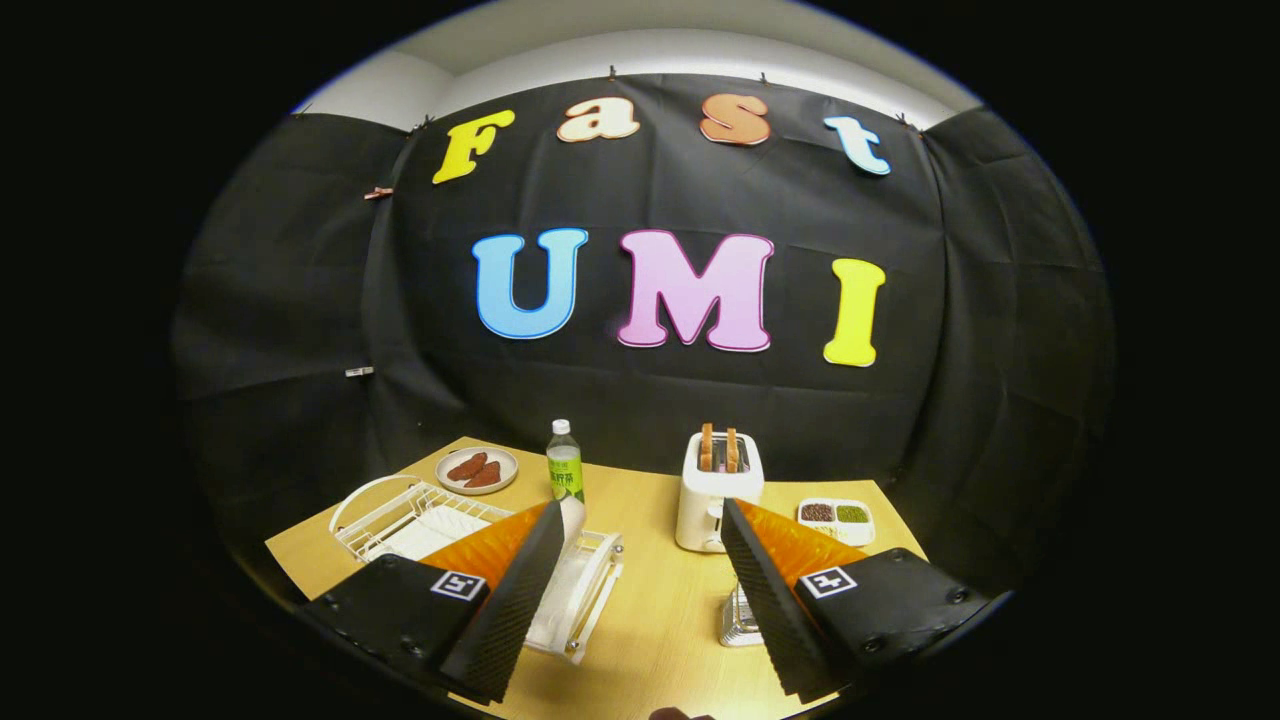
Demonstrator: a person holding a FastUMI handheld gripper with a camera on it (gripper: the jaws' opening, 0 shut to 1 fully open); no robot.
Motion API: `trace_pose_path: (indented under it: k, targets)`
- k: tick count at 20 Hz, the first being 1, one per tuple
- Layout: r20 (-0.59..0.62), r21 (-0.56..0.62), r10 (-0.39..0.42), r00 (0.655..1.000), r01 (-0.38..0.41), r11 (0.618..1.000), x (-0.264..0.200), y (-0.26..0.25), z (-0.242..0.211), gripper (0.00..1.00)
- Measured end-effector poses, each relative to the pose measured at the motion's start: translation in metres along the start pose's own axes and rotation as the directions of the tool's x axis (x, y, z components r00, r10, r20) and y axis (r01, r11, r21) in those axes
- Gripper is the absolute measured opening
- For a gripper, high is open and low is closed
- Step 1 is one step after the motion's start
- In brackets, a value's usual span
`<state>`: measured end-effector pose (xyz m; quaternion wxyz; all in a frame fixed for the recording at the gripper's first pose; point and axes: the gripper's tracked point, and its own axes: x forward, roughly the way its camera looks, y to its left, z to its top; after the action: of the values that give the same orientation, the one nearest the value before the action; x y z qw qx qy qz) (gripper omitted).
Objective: Take the plate from the dish rack, then take the spoon from the basket and place it into the plate.
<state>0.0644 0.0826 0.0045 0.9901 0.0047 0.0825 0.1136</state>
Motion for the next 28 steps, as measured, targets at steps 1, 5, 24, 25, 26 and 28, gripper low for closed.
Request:
trace_pose_path:
  k: [1,5,24,25,26,28]
  targets:
    - [-0.013,-0.008,0.013,1.000,-0.013,1.000,0.008,0.009,0.000,0.98]
    - [-0.111,-0.019,0.092,0.990,-0.094,0.995,0.041,0.045,-0.010,0.98]
    - [-0.559,0.163,0.086,0.825,0.007,0.987,0.127,0.078,-0.130,0.92]
    - [-0.569,0.163,0.074,0.819,0.024,0.986,0.130,0.076,-0.134,0.92]
    - [-0.582,0.165,0.067,0.810,0.037,0.986,0.130,0.075,-0.139,0.91]
    - [-0.615,0.185,0.076,0.785,0.050,0.981,0.129,0.081,-0.148,0.82]
